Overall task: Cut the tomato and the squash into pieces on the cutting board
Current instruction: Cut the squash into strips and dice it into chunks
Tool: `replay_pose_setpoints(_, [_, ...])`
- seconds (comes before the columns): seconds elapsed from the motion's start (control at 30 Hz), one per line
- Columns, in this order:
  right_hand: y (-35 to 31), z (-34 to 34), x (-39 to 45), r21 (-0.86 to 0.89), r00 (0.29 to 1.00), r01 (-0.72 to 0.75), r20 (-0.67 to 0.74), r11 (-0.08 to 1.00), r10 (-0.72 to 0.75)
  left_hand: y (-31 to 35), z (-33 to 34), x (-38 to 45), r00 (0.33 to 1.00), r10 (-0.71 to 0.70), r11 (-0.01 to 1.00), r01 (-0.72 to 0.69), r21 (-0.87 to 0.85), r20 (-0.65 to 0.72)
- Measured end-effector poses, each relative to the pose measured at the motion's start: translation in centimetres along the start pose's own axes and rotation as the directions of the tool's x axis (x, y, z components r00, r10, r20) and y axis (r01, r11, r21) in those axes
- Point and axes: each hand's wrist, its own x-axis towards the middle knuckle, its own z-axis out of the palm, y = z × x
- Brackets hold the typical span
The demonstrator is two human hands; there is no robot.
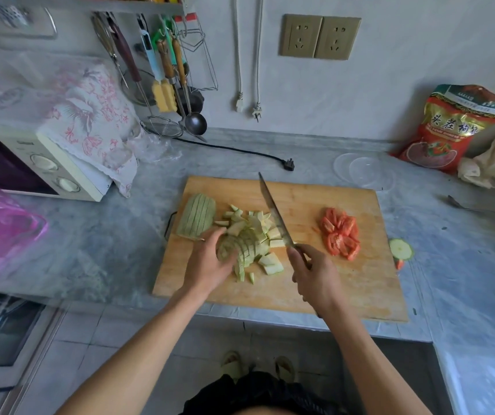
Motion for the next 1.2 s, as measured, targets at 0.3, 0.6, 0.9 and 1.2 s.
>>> replay_pose_setpoints(0.3, [4.2, 0.0, -1.0, -0.175, 0.987, -0.123, -0.12, 0.977, 0.103, -2.4, 7.0, -1.3, 0.98, -0.074, 0.969, 0.026, 0.247, 0.186])
replay_pose_setpoints(0.6, [2.3, 3.6, -0.9, -0.007, 0.989, -0.125, -0.084, 0.992, 0.124, -2.0, 7.5, 1.7, 0.993, -0.043, 0.995, 0.034, 0.091, 0.109])
replay_pose_setpoints(0.9, [0.8, 2.7, 3.3, -0.002, 0.988, -0.152, -0.031, 0.988, 0.152, -1.9, 6.3, 5.1, 0.993, -0.026, 0.989, 0.009, 0.15, 0.112])
replay_pose_setpoints(1.2, [1.7, 3.1, 3.4, 0.005, 0.986, -0.148, -0.075, 0.989, 0.148, -0.7, 6.5, 3.6, 0.974, -0.226, 0.974, 0.226, -0.003, -0.024])
